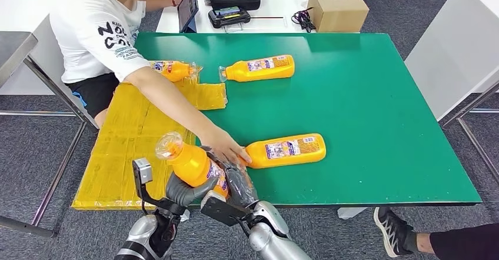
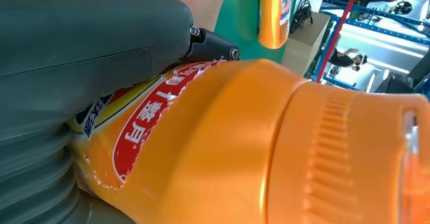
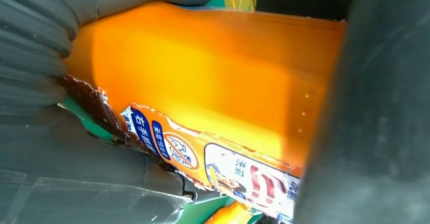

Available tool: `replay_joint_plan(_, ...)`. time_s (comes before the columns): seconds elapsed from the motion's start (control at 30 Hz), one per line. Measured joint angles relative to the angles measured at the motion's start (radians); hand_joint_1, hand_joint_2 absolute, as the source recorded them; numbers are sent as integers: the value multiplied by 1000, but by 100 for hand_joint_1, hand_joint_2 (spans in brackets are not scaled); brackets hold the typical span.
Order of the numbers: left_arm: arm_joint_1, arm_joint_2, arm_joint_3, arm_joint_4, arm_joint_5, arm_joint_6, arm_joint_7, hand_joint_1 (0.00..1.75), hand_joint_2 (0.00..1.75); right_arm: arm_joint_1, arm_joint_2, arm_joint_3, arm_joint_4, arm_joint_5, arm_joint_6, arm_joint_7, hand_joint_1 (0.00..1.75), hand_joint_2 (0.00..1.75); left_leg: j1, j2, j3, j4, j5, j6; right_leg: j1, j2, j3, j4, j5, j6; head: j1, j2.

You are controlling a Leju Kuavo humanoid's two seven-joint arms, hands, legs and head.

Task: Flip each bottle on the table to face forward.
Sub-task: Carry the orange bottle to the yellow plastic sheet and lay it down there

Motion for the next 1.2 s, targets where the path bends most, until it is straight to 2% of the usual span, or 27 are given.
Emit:
replay_joint_plan(0.3,0,0,6,-11,13,-3,5,175,175,-7,1,3,1,13,-13,5,175,175,0,0,0,0,0,0,0,0,0,0,0,0,0,0)
replay_joint_plan(0.33,0,0,6,-12,13,-3,5,175,175,-7,1,3,1,13,-13,6,172,175,0,0,0,0,0,0,0,0,0,0,0,0,0,0)
replay_joint_plan(0.37,0,0,6,-13,13,-3,6,175,175,-7,1,3,1,13,-14,6,161,175,0,0,0,0,0,0,0,0,0,0,0,0,0,0)
replay_joint_plan(0.43,0,0,7,-15,13,-3,7,175,175,-8,1,3,1,14,-14,6,74,175,0,0,0,0,0,0,0,0,0,0,0,0,0,0)
replay_joint_plan(0.47,0,0,7,-16,13,-3,7,175,175,-9,2,4,1,14,-15,7,33,131,0,0,0,0,0,0,0,0,0,0,0,0,0,0)
replay_joint_plan(0.5,0,0,7,-18,14,-3,7,175,175,-9,2,4,2,16,-18,8,0,87,0,0,0,0,0,0,0,0,0,0,0,0,0,0)
replay_joint_plan(0.57,0,0,7,-23,13,-2,8,175,175,-6,3,6,3,20,-33,13,0,0,0,0,0,0,0,0,0,0,0,0,0,0,0,0)
replay_joint_plan(0.67,0,2,7,-44,-6,26,4,175,175,6,5,4,0,15,-79,26,0,0,0,0,0,0,0,0,0,0,0,0,0,0,0,0)
replay_joint_plan(0.8,-5,4,9,-101,-95,133,-34,175,175,55,5,-17,-65,-18,-117,43,0,0,0,-1,-1,0,0,0,0,0,0,0,0,0,0,0)
replay_joint_plan(1.03,-8,6,38,-153,-224,293,-72,175,175,154,-17,-65,-357,-67,-113,50,0,0,0,0,-1,0,0,0,0,0,0,0,0,0,0,0)
replay_joint_plan(1.2,-11,7,66,-159,-249,340,-79,175,175,198,-29,-72,-518,-75,-111,49,0,0,0,0,-1,0,0,0,0,0,0,0,0,0,0,0)
